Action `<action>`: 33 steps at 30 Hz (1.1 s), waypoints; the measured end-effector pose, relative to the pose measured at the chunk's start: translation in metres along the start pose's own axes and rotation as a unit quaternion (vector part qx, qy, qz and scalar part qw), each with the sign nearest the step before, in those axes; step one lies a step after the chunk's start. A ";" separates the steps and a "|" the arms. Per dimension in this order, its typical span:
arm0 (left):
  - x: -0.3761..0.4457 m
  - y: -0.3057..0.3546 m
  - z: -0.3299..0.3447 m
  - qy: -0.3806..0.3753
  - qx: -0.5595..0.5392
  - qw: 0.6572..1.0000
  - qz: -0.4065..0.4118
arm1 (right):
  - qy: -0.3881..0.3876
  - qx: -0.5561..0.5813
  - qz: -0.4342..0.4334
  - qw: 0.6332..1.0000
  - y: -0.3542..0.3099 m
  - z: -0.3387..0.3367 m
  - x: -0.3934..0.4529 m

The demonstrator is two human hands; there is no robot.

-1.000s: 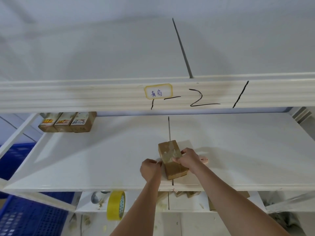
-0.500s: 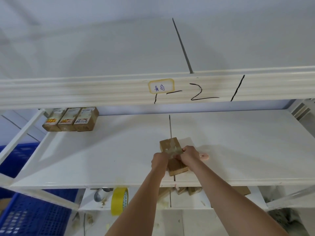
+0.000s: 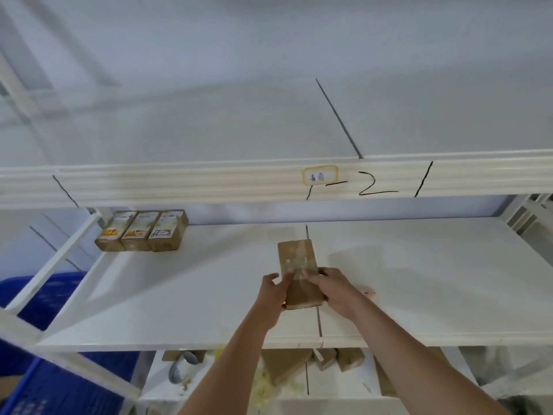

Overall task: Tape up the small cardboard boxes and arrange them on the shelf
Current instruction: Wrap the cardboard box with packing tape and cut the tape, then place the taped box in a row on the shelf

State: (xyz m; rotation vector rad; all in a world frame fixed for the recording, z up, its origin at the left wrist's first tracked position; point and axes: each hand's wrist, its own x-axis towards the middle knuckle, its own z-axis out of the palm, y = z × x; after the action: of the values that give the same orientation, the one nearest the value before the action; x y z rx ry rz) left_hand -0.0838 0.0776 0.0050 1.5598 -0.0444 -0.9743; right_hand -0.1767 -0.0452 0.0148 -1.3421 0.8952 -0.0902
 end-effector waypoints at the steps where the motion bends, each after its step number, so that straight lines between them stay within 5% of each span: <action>1: -0.004 0.002 -0.005 -0.014 0.007 1.000 0.019 | -0.005 0.000 -0.009 1.000 -0.001 0.005 -0.003; 6: -0.015 0.010 -0.026 -0.031 0.018 0.995 0.094 | 0.053 -0.005 -0.036 0.998 -0.004 0.027 -0.010; 12: -0.009 0.007 -0.045 -0.011 0.013 0.998 0.068 | 0.127 -0.014 -0.018 0.992 -0.004 0.064 -0.012; 18: -0.009 0.018 -0.062 0.063 0.167 0.971 0.157 | 0.197 -0.064 -0.038 0.978 -0.007 0.087 -0.017; 24: -0.020 0.027 -0.069 -0.008 0.026 0.998 0.053 | 0.131 -0.098 -0.107 0.981 -0.023 0.111 -0.027; 27: -0.014 0.027 -0.091 -0.007 0.045 0.997 0.064 | 0.123 -0.131 -0.144 0.973 -0.024 0.106 -0.024; 33: -0.016 0.030 -0.129 -0.073 -0.127 0.988 0.057 | 0.041 -0.001 -0.027 0.999 -0.032 0.113 -0.017</action>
State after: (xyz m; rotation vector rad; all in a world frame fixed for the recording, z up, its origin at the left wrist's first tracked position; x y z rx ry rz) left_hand -0.0032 0.1818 0.0275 1.2385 -0.1086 -0.9624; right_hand -0.1060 0.0453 0.0464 -1.3731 0.9286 -0.1866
